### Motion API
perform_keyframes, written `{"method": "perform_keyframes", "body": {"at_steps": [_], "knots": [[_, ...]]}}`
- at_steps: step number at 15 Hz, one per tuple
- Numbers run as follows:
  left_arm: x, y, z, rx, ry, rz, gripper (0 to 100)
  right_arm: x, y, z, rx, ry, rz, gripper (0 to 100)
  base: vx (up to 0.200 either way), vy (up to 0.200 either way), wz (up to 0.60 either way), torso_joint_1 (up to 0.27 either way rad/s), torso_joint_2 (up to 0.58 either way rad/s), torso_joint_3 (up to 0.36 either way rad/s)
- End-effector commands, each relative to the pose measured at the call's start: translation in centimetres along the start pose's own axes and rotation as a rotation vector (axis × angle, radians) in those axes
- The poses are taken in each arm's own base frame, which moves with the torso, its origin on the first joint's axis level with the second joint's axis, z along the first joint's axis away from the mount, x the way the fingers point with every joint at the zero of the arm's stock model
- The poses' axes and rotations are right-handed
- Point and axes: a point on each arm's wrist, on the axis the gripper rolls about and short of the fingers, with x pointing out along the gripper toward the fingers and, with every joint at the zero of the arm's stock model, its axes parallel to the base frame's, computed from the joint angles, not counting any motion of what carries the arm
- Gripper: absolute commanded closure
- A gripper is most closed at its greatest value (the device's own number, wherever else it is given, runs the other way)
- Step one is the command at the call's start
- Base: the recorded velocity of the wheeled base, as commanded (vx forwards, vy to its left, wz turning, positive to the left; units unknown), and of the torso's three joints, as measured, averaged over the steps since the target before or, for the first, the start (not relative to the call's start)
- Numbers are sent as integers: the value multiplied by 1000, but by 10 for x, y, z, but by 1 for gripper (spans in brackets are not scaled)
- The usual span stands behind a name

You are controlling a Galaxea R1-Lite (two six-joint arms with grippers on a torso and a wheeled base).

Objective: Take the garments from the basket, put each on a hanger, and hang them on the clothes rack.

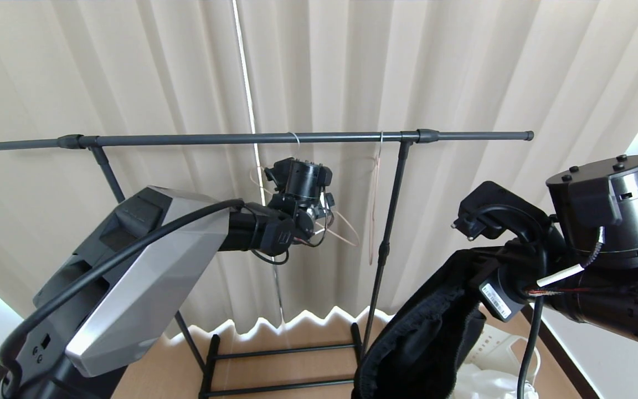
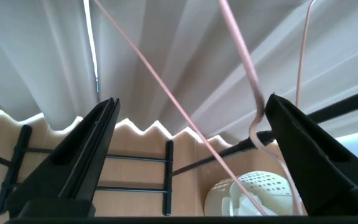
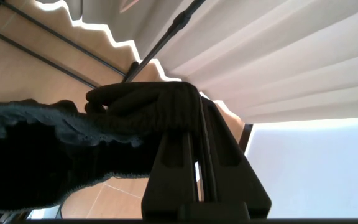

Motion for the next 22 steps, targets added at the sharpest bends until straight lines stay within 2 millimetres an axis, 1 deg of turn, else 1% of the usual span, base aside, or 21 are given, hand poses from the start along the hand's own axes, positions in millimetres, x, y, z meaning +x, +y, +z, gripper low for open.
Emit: {"method": "perform_keyframes", "body": {"at_steps": [1,4,7,10,13,14,16,17,19,22], "knots": [[8,3,-9,9,14,12,0,2,1,0,-4,5,3,100,0,0,0,0,0,0],[6,7,-8,33,29,45,0,2,1,0,-5,5,3,100,0,0,0,0,0,0],[-7,10,2,63,74,83,0,2,1,0,-5,5,3,100,0,0,0,0,0,0],[-17,13,6,104,92,92,0,2,1,0,-5,5,3,100,0,0,0,0,0,0],[-24,17,10,178,149,116,0,2,1,1,-18,2,2,100,0,0,0,0,0,0],[-24,17,9,181,151,117,0,2,1,1,-18,2,2,100,0,0,0,0,0,0],[-24,18,9,261,179,125,0,4,2,1,-21,8,4,100,0,0,0,0,0,0],[-24,18,9,261,179,125,0,4,2,1,-21,8,4,100,0,0,0,0,0,0],[-17,20,-1,326,204,130,0,4,2,2,-19,5,3,100,0,0,0,0,0,0],[-5,22,-2,352,229,150,0,2,1,2,-17,1,3,100,0,0,0,0,0,0]]}}
